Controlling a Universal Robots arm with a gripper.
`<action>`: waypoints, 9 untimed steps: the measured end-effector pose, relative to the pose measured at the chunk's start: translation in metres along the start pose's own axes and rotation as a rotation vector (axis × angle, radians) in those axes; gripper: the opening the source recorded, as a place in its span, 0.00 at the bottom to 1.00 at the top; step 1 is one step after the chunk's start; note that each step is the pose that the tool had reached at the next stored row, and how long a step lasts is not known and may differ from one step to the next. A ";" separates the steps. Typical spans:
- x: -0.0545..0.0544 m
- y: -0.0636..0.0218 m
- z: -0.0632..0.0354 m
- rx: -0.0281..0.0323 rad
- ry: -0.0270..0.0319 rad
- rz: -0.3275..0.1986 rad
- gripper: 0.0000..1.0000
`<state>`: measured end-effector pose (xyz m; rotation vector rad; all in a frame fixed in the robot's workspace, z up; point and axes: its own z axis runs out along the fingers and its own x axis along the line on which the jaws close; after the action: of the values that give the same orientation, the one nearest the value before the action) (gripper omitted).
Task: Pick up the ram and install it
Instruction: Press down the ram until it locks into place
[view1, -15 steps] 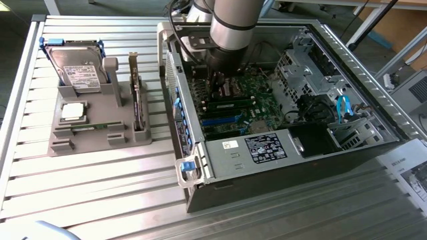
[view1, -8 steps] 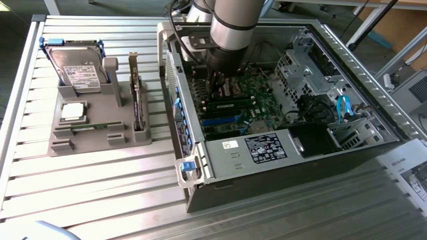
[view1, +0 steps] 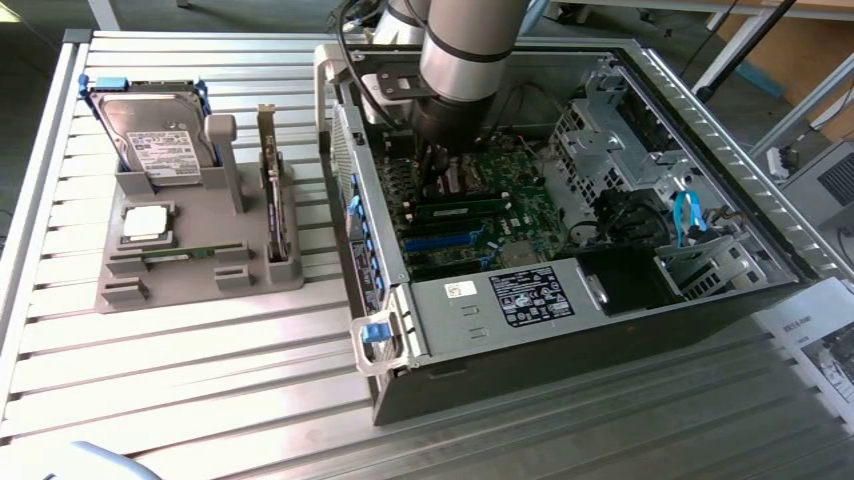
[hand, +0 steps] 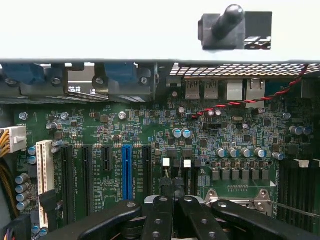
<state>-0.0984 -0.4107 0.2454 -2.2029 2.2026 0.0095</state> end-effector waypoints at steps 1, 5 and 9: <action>0.000 0.0000 0.0005 0.0002 -0.0003 0.000 0.10; 0.000 0.0001 0.0040 0.0001 -0.0002 0.000 0.10; 0.000 0.0001 0.0047 0.0000 -0.0002 0.000 0.10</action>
<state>-0.0985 -0.4107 0.2406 -2.2027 2.2027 0.0097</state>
